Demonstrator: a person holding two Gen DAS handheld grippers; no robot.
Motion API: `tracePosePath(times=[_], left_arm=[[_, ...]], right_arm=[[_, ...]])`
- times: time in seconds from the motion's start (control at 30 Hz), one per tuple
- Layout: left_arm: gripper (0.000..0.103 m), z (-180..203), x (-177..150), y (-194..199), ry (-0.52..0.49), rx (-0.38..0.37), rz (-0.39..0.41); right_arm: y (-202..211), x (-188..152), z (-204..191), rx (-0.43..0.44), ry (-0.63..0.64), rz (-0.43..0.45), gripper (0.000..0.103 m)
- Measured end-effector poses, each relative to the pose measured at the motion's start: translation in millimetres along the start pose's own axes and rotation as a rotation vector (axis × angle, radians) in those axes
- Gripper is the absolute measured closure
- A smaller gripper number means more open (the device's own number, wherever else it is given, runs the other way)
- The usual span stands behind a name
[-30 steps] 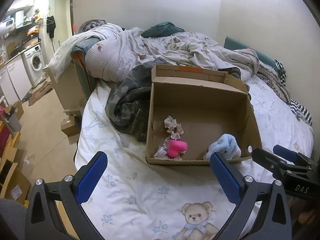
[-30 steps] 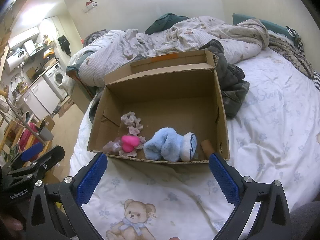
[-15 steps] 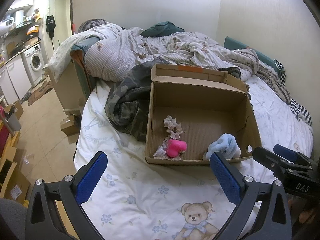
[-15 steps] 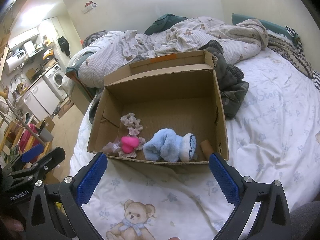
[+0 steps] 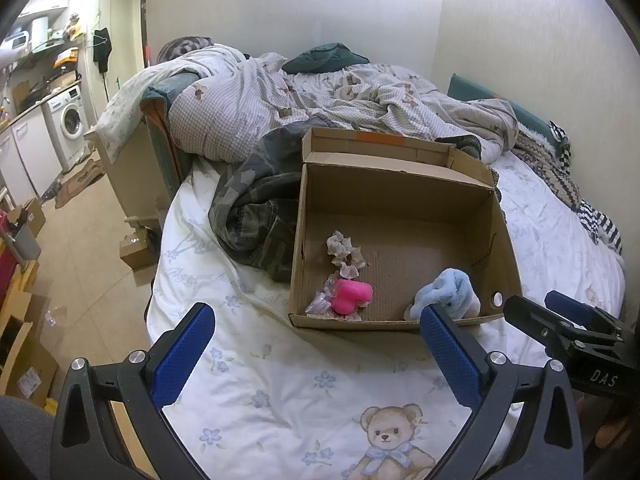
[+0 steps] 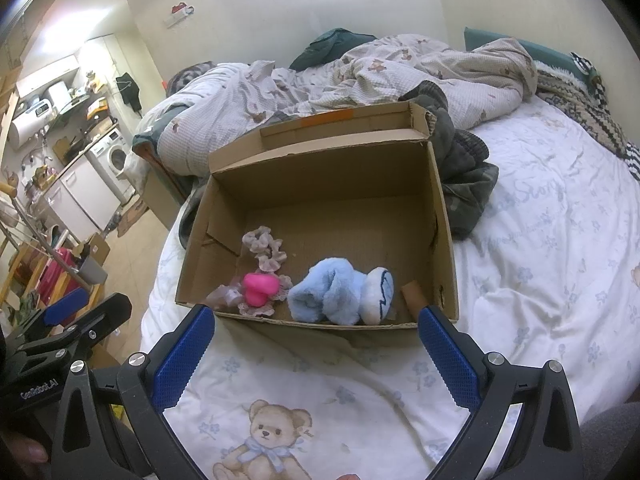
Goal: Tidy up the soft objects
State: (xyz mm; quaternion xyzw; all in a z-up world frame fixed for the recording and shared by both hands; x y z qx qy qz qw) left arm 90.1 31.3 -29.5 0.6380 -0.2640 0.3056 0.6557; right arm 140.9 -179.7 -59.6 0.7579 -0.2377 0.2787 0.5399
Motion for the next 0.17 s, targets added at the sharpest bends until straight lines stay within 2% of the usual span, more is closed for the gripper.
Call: tracePosePath(times=[0.17], left_arm=[[0.001, 2.2, 0.2, 0.2, -0.003, 0.0, 0.002]], right_arm=[[0.0, -0.2, 0.0, 0.0, 0.002, 0.001, 0.0]])
Point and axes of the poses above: each gripper's, at about its wrist camera, not at the fingertips, and y roughly against the way its jaws point, z to its right, x to its top, the point moved 1 cm from there along -y, roughly the way its jaws point, and after that the axes turned 2 degrees about z, right-handed, at the moved point
